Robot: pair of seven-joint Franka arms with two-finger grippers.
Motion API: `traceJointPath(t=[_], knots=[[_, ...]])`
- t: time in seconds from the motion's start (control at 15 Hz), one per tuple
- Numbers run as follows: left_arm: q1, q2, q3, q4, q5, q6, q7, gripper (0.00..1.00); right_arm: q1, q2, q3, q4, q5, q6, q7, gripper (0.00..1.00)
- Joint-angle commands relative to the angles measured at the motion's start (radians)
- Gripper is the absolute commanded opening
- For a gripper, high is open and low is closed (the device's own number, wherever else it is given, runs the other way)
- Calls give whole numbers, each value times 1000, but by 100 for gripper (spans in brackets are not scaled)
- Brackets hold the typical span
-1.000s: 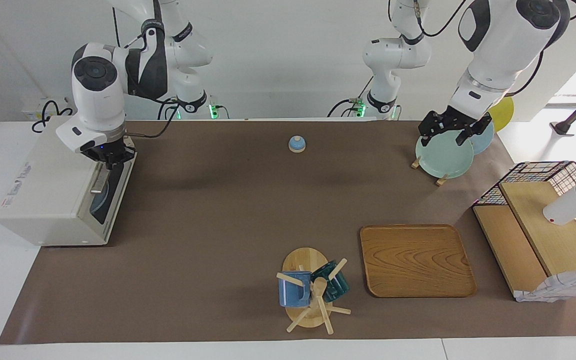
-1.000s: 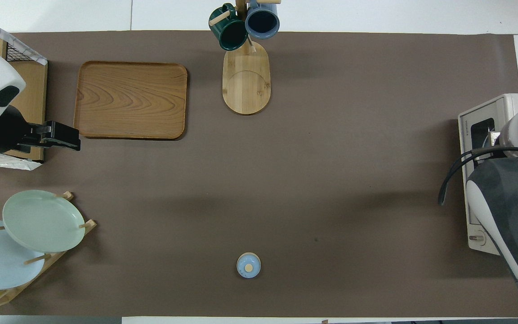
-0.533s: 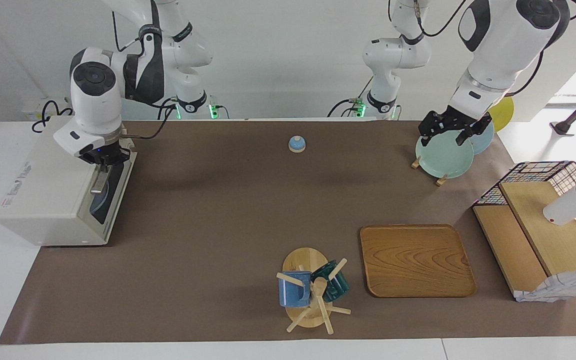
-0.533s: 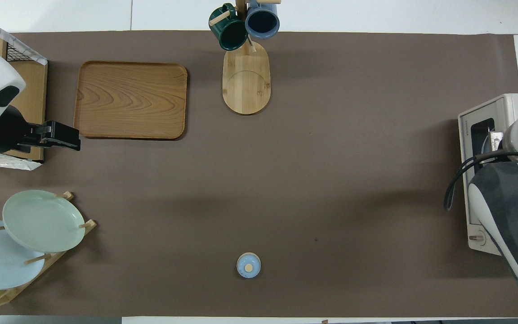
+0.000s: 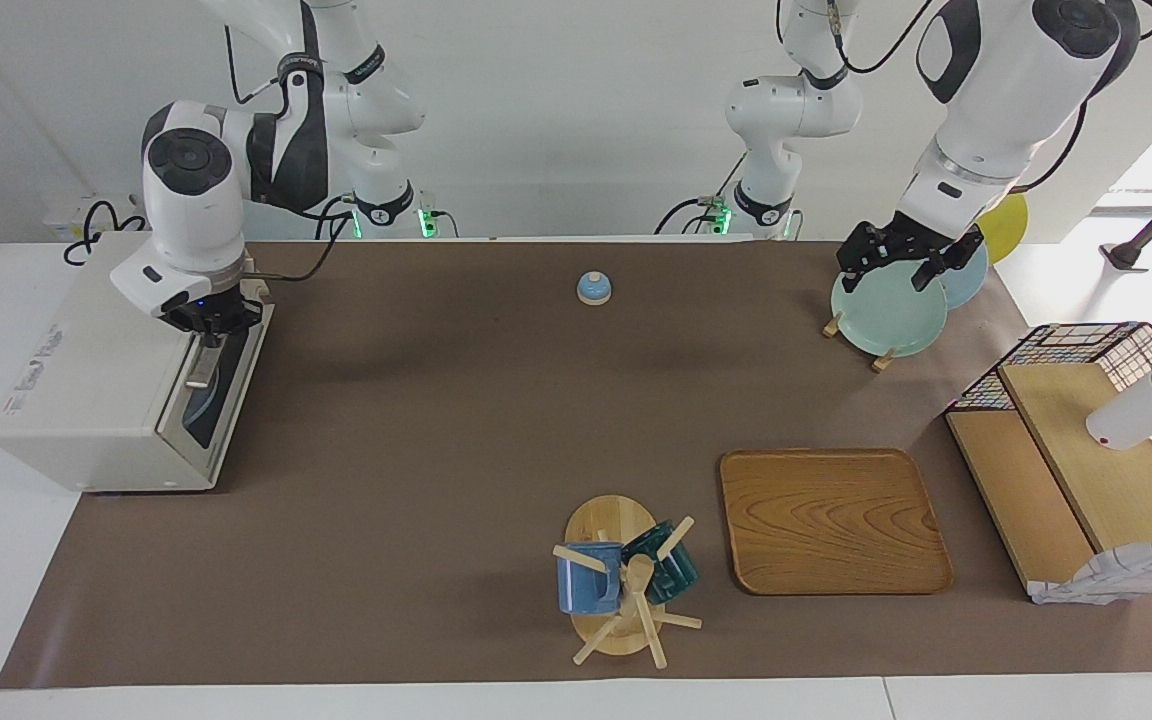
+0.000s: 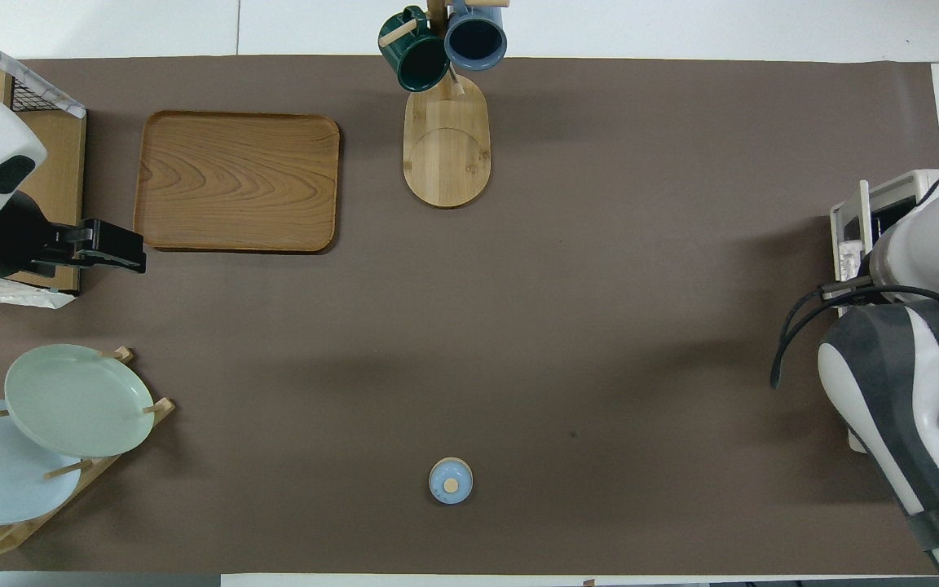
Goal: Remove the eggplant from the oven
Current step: 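Reach the right gripper toward the open toaster oven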
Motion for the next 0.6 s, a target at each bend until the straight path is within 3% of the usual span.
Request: traceJointPath(t=[0.0,0.27,0.53], knots=[[9,-14,-6,-7,10,-16,5,100,0,10,-4,-75,46,95,10,0],[11,-14,-6,-7,10,-16,5,100,1,68,-4,-126,60,245,12,0],[11,-14,-6,-7,10,-16,5,100,3,77,-2,-176,129,344,13,0]])
